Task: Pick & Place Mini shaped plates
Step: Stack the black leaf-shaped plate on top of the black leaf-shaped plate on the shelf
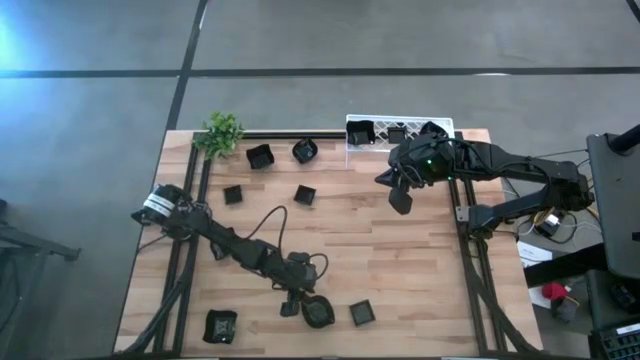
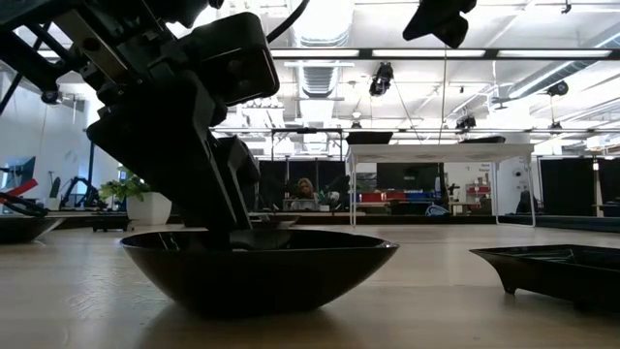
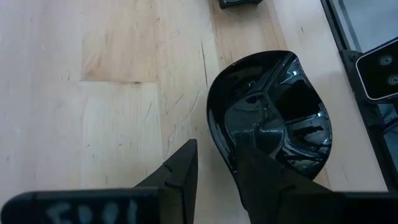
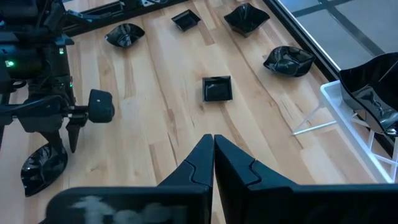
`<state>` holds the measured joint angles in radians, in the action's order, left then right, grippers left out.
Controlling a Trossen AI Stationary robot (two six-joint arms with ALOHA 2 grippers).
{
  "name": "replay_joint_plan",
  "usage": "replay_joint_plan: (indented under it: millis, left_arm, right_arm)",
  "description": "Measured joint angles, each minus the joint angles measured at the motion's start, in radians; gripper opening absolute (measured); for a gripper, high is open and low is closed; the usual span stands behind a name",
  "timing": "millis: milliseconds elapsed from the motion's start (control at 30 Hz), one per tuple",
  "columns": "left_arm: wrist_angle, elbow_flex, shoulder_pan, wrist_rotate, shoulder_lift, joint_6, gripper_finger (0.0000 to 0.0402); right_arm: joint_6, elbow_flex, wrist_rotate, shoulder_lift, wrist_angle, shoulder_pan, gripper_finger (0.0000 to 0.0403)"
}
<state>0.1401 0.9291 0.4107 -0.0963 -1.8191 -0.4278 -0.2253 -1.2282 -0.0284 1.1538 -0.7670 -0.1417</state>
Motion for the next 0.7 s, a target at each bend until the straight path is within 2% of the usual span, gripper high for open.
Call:
replay_joint_plan:
  millis: [500, 700]
  left_arm:
    - [0.034, 0.0, -0.002, -0.035, -0.046, -0.017, 0.0101]
    - [0.031, 0.0, -0.001, -0.057, -0.045, -0.015, 0.0057]
  right_arm:
    - [0.001, 0.0, 0.0, 0.0, 0.003, 0.0, 0.0011]
    - [0.001, 0.0, 0.0, 0.0, 0.003, 0.0, 0.0011]
